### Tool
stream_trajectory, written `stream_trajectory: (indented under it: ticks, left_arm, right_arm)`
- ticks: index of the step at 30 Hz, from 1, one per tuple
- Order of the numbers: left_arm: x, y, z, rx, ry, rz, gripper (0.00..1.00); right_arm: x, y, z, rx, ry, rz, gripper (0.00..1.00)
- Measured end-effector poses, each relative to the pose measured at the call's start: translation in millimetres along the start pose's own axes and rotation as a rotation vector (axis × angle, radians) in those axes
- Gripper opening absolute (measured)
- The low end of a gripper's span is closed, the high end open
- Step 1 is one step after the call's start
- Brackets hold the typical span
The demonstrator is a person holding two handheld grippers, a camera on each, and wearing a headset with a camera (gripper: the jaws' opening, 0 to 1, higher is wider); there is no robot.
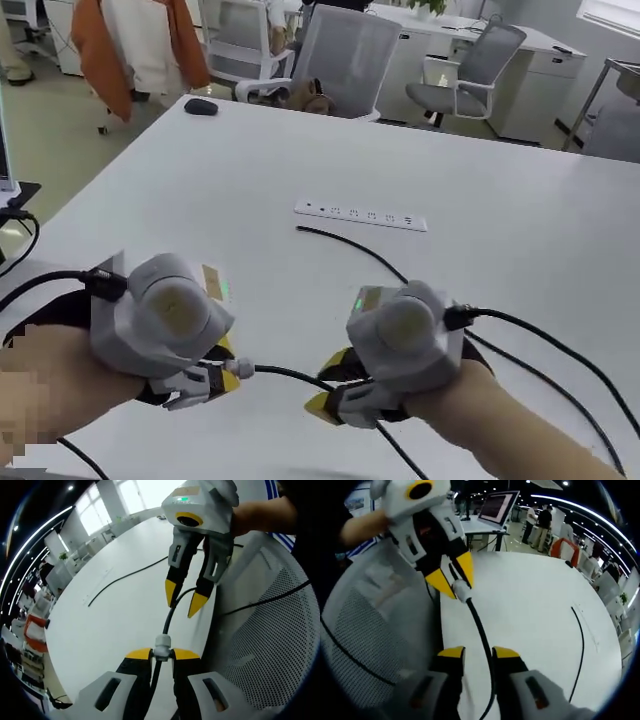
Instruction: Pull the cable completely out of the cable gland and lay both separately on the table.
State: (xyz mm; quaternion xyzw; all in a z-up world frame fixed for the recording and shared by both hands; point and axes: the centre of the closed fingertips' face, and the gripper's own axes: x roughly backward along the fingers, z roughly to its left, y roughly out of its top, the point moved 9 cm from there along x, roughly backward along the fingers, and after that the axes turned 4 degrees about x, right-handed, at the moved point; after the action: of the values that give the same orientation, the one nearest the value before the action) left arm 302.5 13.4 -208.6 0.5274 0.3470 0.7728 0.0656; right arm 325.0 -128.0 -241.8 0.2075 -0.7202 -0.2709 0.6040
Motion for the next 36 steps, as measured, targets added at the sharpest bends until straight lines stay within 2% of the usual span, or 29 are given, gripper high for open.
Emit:
stream_trajectory:
  ticks: [3, 4, 6, 10, 13, 22, 36]
  left_arm:
    - [0.7, -1.0, -1.6, 0.008, -0.014, -0.003, 0.16]
    - [0.8, -1.4, -1.8, 0.010, -0.017, -0.003, 0.16]
    - [1.4, -2.6, -1.2, 0.006, -0.011, -0.002, 0.16]
    - [2.8, -2.7, 0.3, 0.018, -0.012, -0.016, 0.17]
    - [3.4, -3.1, 1.6, 0.013, -0.003, -0.016, 0.17]
    - [2.5, -3.6, 0.6, 0.005, -0.003, -0.022, 0.17]
    - [8.8, -3.8, 2.8, 0.013, 0.006, -0.027, 0.17]
  right_arm:
    - [-13.3, 5.5, -2.8, 0.030, -0.006, 0.012, 0.25]
    - [-14.7, 7.1, -3.5, 0.041, 0.004, 0.017, 0.20]
    - [-11.9, 9.2, -5.4, 0.059, -0.004, 0.021, 0.06]
    - [-5.3, 7.1, -7.8, 0.078, -0.002, 0.016, 0.04]
    - [2.9, -1.3, -12.1, 0.100, -0.020, 0.052, 0.02]
    - [30.9, -27.3, -24.5, 0.050, -0.089, 0.072, 0.02]
    - [60.0, -46.7, -39.2, -0.009, -0.176, 0.072, 0.02]
